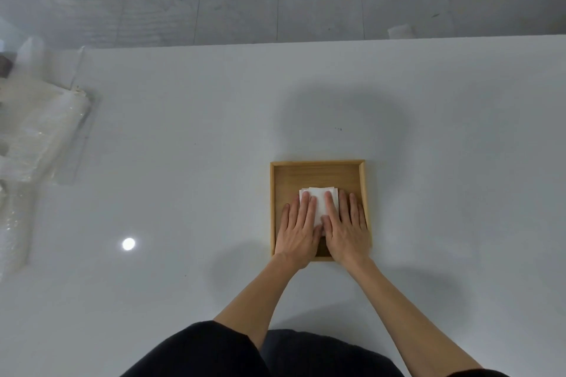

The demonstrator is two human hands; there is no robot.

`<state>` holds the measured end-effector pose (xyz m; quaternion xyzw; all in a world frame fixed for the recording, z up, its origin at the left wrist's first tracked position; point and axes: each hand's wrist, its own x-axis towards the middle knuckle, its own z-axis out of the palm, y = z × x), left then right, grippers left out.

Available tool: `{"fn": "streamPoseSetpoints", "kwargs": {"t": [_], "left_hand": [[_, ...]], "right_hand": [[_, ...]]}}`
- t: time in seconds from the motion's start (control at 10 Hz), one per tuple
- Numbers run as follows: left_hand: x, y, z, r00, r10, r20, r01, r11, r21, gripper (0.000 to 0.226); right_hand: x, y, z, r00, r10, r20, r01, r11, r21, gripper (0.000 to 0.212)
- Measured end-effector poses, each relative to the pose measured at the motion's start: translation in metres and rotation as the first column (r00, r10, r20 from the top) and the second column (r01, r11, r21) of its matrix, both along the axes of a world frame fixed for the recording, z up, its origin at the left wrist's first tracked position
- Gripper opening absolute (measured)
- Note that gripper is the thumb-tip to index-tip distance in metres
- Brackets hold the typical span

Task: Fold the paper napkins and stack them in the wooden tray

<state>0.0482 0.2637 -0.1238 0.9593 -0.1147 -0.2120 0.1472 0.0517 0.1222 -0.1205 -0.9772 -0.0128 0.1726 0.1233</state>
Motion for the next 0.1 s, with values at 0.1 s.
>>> {"fn": "streamPoseSetpoints", "kwargs": {"t": [0.1], "left_hand": [[-0.0033,0.0056,0.0191,0.984,0.131,0.119,-0.125,0.990,-0.062,0.063]], "right_hand": [[0.0020,-0.0073,0.0161,0.996,-0.084,-0.015,0.086,0.979,0.187,0.061]]}}
